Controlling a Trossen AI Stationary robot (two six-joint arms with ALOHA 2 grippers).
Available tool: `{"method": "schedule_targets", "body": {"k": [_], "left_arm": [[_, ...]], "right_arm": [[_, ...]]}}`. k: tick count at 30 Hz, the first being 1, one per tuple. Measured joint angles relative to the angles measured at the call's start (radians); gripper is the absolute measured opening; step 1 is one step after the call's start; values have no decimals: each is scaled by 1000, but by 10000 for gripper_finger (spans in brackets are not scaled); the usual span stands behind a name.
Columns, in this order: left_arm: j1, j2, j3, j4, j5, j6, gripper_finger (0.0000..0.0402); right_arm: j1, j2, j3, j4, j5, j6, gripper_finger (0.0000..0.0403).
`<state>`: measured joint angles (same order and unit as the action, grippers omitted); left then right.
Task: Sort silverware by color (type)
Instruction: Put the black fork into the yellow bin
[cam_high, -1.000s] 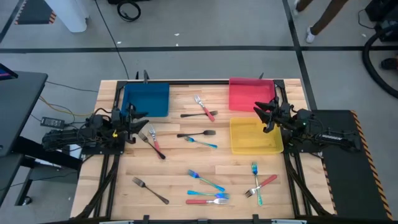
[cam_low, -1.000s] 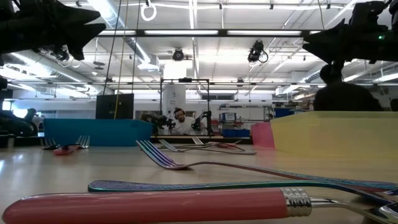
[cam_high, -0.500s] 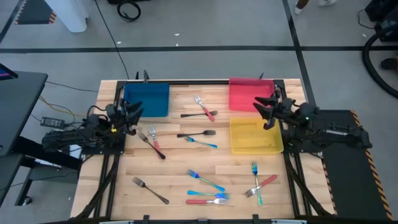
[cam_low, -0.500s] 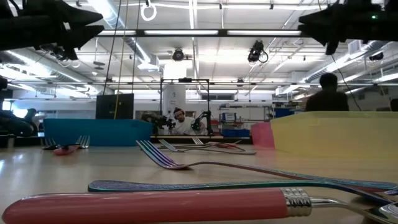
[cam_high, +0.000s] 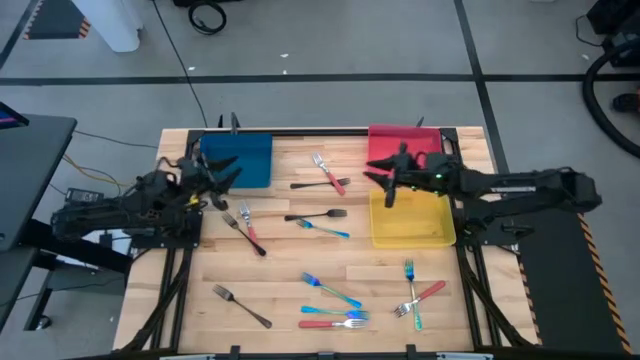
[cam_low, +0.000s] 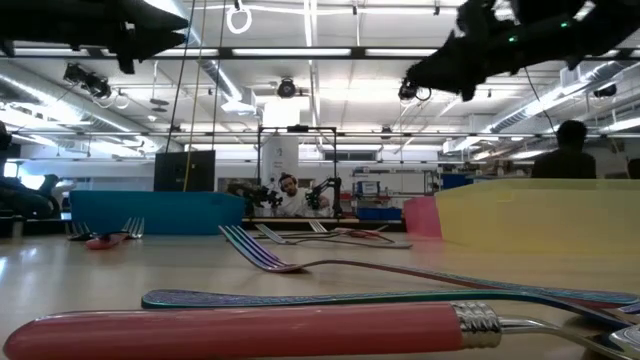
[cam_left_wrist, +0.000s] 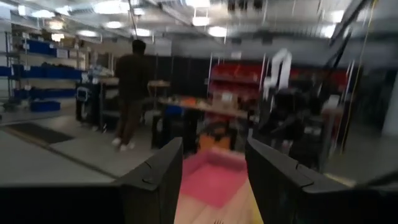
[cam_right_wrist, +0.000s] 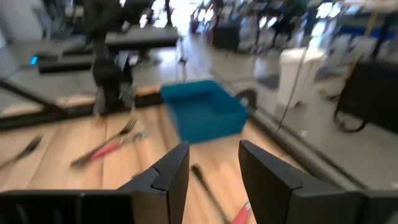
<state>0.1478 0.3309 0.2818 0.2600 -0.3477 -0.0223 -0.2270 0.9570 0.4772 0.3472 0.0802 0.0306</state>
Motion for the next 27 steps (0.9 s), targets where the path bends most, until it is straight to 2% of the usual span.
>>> {"method": "schedule_targets", "body": {"k": [5, 14, 22, 27], "left_arm": [[9, 178, 68, 2, 0, 9, 172], [85, 407, 208, 3, 0, 31, 172], [137, 521, 226, 4, 0, 62, 172], [169, 542, 227, 2, 0, 61, 172]], "right_arm": [[19, 169, 73, 19, -65, -39, 148], [36, 391, 164, 27, -75, -114, 148], [36, 581, 233, 48, -88, -120, 148], [44, 673, 279, 48, -190, -120, 148]]}}
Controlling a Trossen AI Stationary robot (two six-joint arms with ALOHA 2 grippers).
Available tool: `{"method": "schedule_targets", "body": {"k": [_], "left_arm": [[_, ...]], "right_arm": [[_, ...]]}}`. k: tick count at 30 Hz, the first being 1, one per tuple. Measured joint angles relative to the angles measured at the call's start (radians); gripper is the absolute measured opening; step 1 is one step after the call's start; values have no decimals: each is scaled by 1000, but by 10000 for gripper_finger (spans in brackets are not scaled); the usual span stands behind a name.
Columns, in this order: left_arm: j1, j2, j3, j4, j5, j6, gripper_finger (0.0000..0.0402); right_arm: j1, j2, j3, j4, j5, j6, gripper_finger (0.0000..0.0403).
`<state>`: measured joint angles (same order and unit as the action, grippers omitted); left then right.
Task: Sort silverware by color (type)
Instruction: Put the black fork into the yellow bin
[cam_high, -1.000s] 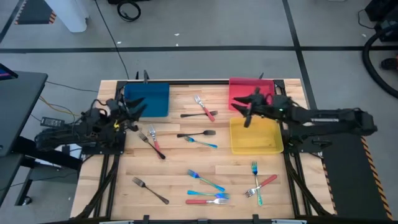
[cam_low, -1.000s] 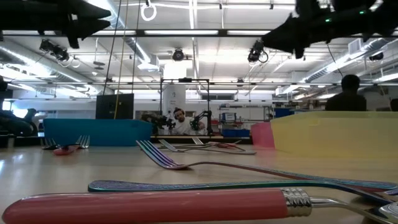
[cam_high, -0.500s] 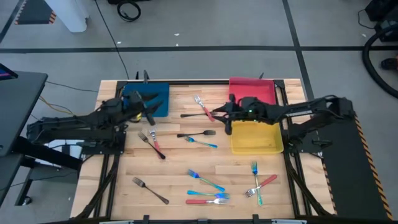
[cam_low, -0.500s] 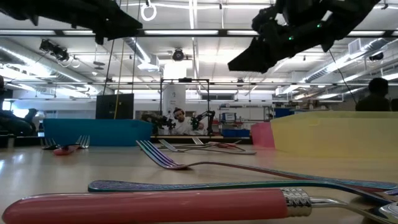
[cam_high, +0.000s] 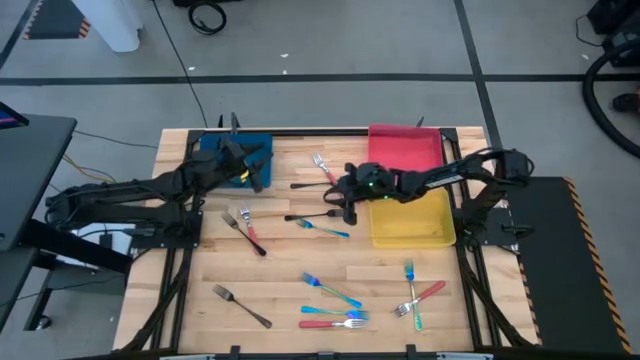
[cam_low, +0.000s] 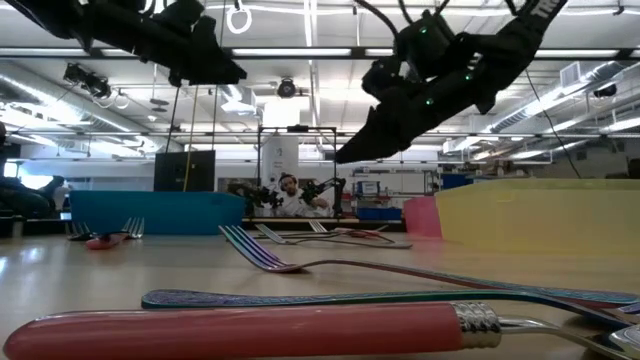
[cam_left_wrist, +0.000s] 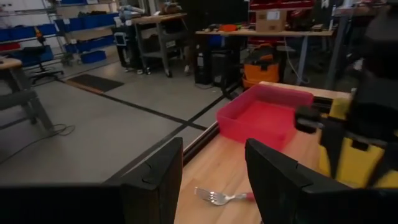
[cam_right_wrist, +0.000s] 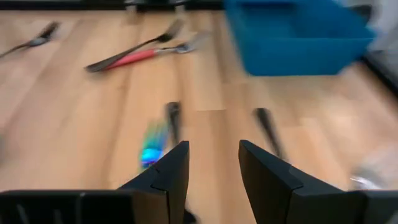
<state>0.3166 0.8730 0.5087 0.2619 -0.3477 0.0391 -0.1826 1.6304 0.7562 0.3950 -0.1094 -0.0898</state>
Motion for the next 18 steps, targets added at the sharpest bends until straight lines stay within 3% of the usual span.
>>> {"method": "schedule_targets", "body": {"k": [5, 18], "left_arm": [[12, 0, 0, 3, 0, -1, 172], [12, 0, 0, 18, 0, -1, 172]], "right_arm": [[7, 73, 39, 0, -94, 0, 148], [21, 219, 91, -3, -105, -27, 148]]}}
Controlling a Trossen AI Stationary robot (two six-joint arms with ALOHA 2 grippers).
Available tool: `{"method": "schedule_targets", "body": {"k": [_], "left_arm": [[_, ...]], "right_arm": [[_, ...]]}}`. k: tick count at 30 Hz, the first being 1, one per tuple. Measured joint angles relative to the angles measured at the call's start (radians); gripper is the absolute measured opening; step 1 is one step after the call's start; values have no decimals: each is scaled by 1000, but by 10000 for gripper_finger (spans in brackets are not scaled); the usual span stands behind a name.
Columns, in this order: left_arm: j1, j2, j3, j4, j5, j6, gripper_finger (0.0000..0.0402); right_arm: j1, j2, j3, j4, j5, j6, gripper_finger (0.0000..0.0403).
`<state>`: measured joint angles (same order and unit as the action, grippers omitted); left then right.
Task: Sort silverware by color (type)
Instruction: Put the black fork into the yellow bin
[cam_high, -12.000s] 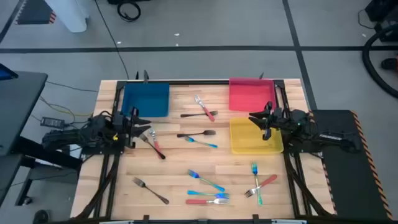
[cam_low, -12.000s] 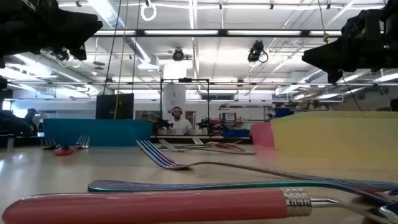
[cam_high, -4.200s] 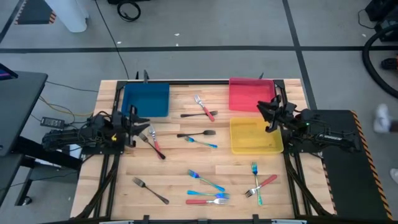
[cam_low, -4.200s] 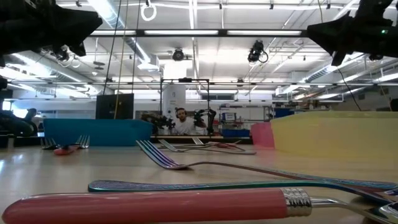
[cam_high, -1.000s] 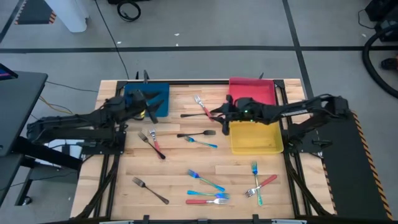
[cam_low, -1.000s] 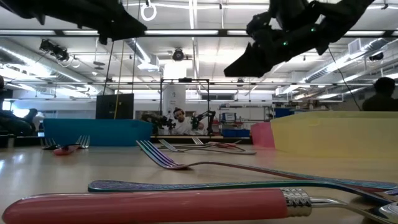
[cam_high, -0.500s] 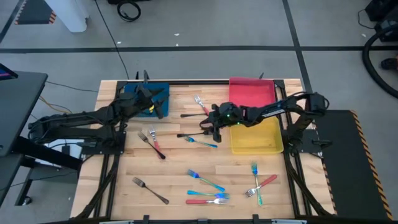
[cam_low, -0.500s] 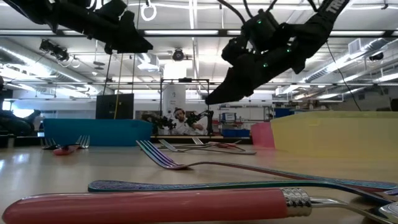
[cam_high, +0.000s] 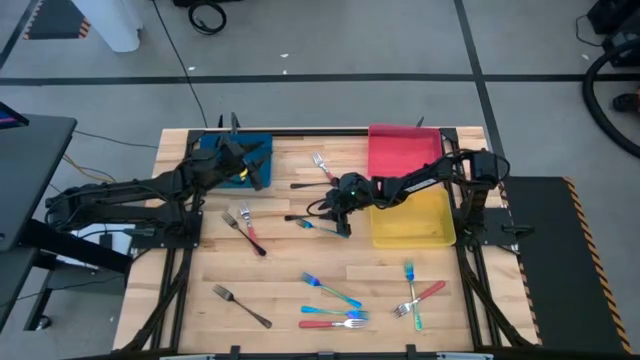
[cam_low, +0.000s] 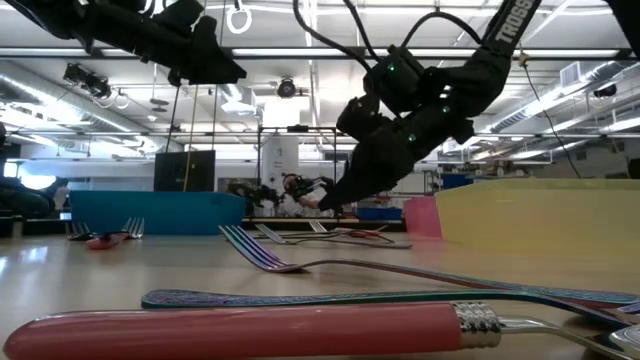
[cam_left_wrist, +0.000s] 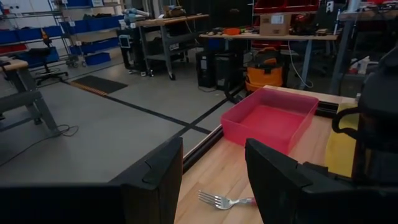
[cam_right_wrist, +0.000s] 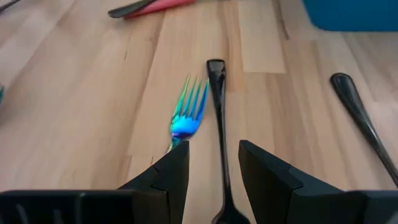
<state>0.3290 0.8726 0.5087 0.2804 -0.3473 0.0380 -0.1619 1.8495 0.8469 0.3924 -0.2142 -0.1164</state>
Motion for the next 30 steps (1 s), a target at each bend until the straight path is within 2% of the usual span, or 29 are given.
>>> {"method": "schedule_targets", "body": {"k": [9, 22, 30], "left_arm": [[0, 8, 0, -10, 0, -7, 172], [-1, 73, 0, -18, 0, -32, 172], [-1, 96, 0, -13, 0, -29, 172]], "right_arm": [[13, 26, 6, 1, 5, 10, 148], [45, 30, 5, -58, 184, 21, 148], [51, 30, 5, -65, 187, 46, 148]]}}
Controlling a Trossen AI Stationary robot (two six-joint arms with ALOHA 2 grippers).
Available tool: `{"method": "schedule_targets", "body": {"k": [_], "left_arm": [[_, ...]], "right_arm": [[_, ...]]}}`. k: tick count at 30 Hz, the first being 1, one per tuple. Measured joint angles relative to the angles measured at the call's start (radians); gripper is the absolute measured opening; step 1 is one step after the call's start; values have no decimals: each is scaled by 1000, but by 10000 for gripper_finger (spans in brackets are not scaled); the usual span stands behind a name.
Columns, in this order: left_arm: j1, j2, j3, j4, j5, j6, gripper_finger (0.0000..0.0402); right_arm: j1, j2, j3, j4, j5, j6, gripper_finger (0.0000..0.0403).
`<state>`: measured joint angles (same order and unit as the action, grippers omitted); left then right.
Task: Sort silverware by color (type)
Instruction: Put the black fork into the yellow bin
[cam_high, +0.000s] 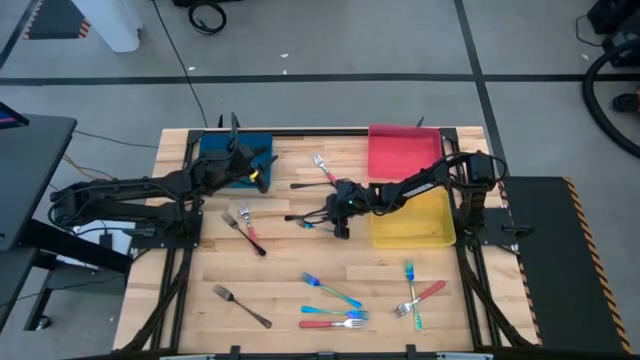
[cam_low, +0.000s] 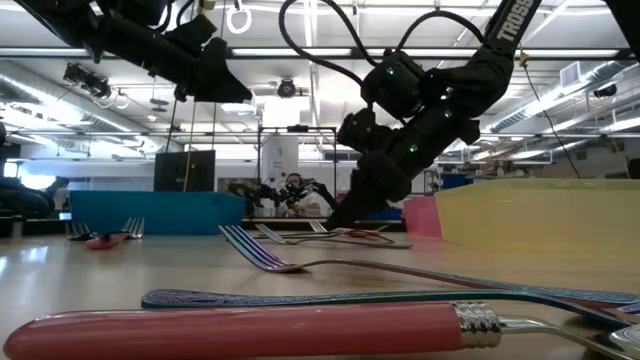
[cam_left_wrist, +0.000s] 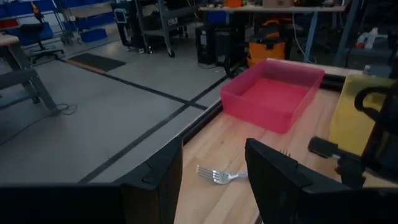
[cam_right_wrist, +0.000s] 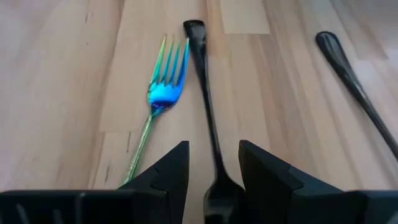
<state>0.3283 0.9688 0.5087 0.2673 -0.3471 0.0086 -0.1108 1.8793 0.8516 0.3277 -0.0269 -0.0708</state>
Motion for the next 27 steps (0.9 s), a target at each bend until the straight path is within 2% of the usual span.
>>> {"method": "schedule_targets", "body": {"k": [12, 16, 27], "left_arm": [[0, 0, 0, 14, 0, 4, 172], [0, 0, 0, 19, 0, 4, 172], [1, 0, 0, 38, 0, 6, 172]], "right_arm": [[-1, 0, 0, -67, 65, 21, 148], [-4, -2, 0, -105, 123, 46, 147], [-12, -3, 1, -112, 137, 71, 117]]}}
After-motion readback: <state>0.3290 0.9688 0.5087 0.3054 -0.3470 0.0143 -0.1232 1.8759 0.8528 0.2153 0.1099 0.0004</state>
